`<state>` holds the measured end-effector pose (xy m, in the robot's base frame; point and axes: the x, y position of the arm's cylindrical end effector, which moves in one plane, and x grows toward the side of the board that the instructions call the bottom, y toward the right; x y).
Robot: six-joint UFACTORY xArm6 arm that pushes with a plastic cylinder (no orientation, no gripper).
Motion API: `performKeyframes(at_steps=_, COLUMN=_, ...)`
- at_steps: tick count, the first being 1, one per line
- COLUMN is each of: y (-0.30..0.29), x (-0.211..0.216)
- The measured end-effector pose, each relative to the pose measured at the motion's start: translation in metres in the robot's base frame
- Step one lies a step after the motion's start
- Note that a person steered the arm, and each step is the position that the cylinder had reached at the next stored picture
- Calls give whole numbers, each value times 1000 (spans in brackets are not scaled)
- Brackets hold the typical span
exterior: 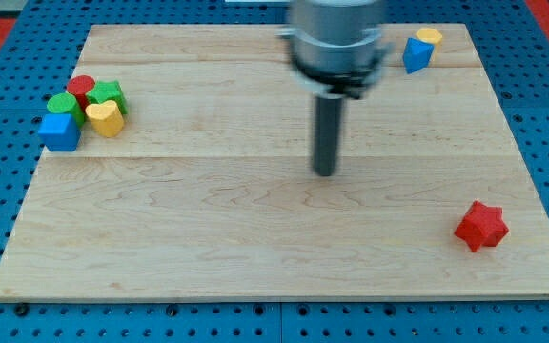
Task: Move the red star below the heart
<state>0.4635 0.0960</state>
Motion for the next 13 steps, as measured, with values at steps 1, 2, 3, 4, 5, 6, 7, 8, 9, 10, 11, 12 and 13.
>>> performKeyframes(at_steps=1, y=110, x=9)
performKeyframes(at_steps=2, y=207, x=46)
performKeyframes(at_steps=3, y=249, x=92)
performKeyframes(at_steps=4, y=218, x=105)
performKeyframes(at_steps=5, y=154, x=89)
performKeyframes(at_steps=6, y=69, x=74)
performKeyframes(at_steps=7, y=-20, x=56)
performKeyframes(at_steps=8, y=-30, x=53)
performKeyframes(at_steps=9, y=17, x=78)
performKeyframes(at_steps=10, y=12, x=117)
performKeyframes(at_steps=11, y=-50, x=113)
performKeyframes(at_steps=12, y=-95, x=76)
performKeyframes(at_steps=13, y=-103, x=74)
